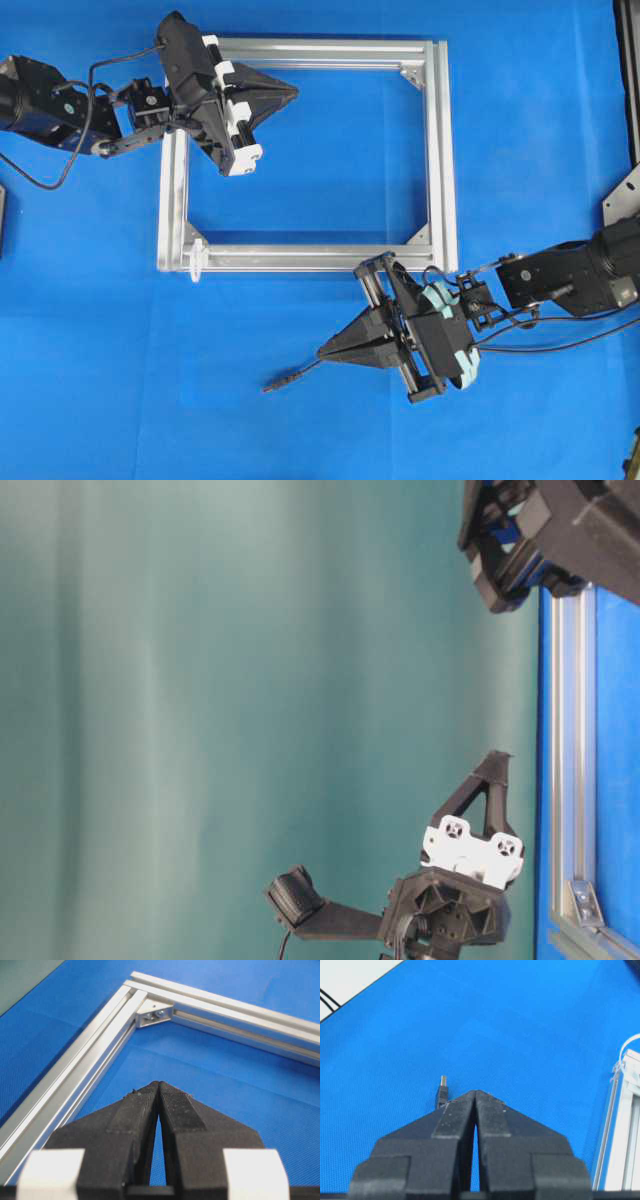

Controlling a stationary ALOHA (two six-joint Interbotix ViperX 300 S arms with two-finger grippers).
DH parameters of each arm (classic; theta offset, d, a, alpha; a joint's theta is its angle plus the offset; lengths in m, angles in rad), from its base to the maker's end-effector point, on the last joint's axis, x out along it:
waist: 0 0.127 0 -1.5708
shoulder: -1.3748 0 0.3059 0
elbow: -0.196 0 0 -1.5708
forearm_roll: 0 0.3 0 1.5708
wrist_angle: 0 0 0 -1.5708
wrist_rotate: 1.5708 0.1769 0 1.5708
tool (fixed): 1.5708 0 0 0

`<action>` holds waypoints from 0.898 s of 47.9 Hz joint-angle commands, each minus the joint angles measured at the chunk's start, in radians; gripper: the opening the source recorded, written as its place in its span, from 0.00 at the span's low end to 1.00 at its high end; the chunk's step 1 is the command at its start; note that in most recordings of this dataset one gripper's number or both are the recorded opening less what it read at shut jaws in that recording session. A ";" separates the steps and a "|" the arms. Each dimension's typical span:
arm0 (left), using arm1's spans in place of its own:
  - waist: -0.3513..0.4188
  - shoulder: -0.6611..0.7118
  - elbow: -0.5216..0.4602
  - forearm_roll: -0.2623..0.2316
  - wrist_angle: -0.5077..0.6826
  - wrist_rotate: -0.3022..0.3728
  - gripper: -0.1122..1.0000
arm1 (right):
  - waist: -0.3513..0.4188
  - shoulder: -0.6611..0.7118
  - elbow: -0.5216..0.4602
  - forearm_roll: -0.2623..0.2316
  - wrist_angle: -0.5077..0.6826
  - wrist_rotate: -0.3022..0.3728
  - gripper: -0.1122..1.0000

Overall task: Insert the wire through the string loop located on the left side.
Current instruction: 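Open the right gripper and lower it over the black USB cable end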

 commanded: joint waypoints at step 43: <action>-0.006 -0.052 0.006 0.017 0.006 -0.005 0.10 | 0.029 -0.055 -0.008 -0.006 0.034 0.103 0.70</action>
